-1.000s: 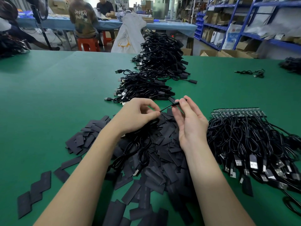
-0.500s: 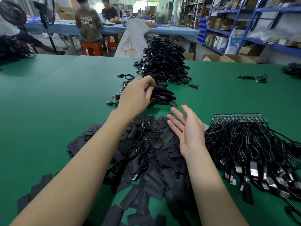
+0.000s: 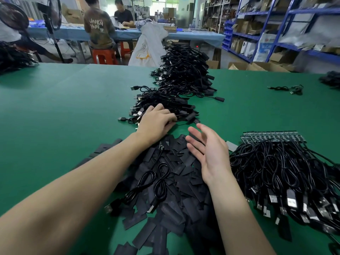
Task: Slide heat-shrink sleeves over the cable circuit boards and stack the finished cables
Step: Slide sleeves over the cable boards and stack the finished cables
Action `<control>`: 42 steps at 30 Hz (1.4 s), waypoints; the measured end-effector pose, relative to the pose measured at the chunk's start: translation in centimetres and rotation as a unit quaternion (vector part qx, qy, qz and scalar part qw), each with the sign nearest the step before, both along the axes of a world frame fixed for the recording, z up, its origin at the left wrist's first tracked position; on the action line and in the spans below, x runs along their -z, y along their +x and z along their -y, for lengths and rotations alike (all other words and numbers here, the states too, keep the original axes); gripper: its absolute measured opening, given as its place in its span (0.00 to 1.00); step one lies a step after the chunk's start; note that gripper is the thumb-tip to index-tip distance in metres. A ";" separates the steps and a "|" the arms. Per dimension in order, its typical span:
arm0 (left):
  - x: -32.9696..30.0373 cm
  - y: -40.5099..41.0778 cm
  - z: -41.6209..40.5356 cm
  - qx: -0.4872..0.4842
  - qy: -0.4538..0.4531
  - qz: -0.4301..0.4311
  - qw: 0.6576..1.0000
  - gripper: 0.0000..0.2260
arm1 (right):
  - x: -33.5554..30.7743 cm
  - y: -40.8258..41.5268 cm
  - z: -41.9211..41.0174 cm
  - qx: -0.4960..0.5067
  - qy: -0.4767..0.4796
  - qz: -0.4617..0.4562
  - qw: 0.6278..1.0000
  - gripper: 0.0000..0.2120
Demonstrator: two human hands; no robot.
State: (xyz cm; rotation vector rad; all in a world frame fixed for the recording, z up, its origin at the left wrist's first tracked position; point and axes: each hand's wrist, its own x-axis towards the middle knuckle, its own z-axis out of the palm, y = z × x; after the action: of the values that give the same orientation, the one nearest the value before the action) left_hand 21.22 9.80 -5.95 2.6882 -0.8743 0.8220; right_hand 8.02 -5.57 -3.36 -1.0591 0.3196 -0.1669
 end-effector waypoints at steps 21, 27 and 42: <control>-1.9 1.2 -1.0 -0.054 -0.003 -0.110 0.992 0.11 | 0.1 -0.2 0.2 -0.032 -0.007 -0.005 0.999 0.07; -0.5 -2.0 -2.1 -0.088 -0.089 -0.282 0.951 0.04 | 0.1 -0.1 0.0 -0.037 -0.015 -0.011 0.999 0.08; -1.6 -8.3 -2.4 -0.071 -0.170 -0.336 0.924 0.04 | 2.0 0.1 -0.8 -0.031 -0.568 0.053 0.821 0.04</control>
State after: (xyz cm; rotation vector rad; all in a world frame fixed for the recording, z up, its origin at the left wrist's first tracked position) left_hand 12.92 12.18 -4.33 2.4572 -0.3350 0.0225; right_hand 8.13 -4.74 -5.35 -2.2402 0.0468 -0.3794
